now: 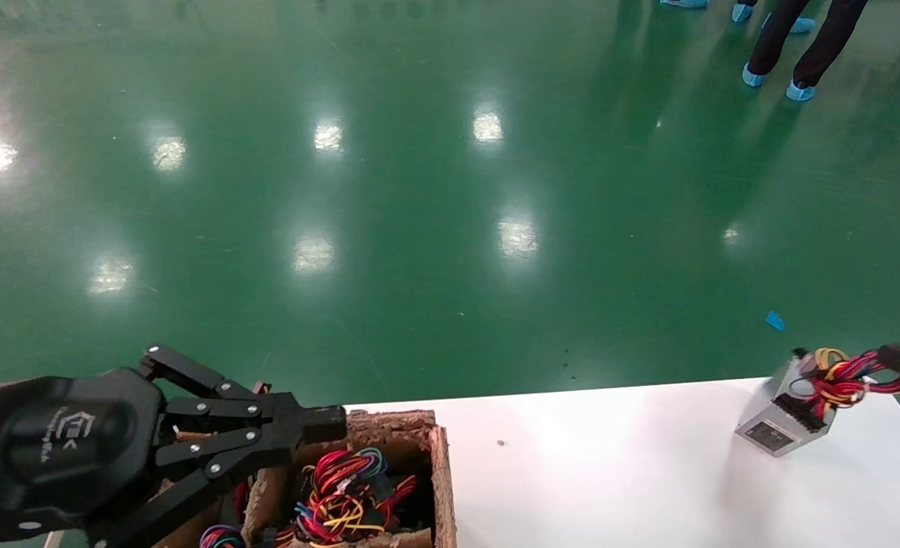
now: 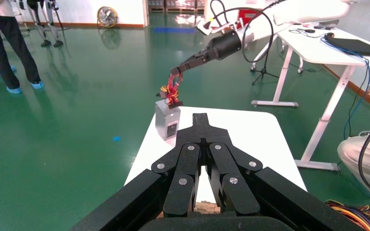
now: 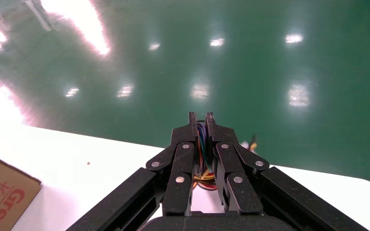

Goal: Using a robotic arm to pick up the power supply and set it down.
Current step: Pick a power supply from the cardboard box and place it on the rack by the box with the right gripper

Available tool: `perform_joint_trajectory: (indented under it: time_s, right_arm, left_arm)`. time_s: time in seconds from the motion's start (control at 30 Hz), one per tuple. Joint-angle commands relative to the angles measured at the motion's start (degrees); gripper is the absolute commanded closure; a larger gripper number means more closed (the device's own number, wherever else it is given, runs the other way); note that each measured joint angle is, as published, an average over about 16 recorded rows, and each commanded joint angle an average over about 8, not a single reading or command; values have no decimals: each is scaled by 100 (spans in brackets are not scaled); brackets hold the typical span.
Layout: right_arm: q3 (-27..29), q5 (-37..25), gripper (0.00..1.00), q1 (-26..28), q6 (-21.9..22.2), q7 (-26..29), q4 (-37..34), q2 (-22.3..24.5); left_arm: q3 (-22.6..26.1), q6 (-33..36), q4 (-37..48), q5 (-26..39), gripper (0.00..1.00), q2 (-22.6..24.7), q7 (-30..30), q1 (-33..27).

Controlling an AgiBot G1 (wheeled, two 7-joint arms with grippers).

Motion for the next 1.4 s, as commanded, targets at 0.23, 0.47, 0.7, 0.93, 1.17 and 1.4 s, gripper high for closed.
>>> perform_joint_trajectory:
  time_s: [0.23, 0.47, 0.7, 0.93, 1.17, 1.4]
  right_arm:
    - [-4, -9, 100, 85, -46, -29, -135, 14]
    - [8, 11, 100, 154, -130, 33, -168, -62]
    - [6, 8, 100, 257, -167, 71, -162, -120]
    - [-21, -30, 100, 169, -125, 55, -305, -193]
    - [0, 1, 100, -1, -97, -14, -439, -225]
    - [-1, -1, 99, -13, -66, -54, -411, -159]
  left_arm:
    - [3, -1, 0, -2, 100, -1, 1, -1]
    - [5, -2, 0, -3, 100, -2, 2, -1]
    - [7, -3, 0, -5, 100, -3, 4, -2]
    - [9, -4, 0, -6, 100, -4, 5, -2]
    - [11, -5, 0, -8, 100, -5, 6, -2]
    - [13, -6, 0, -9, 100, -6, 7, -3]
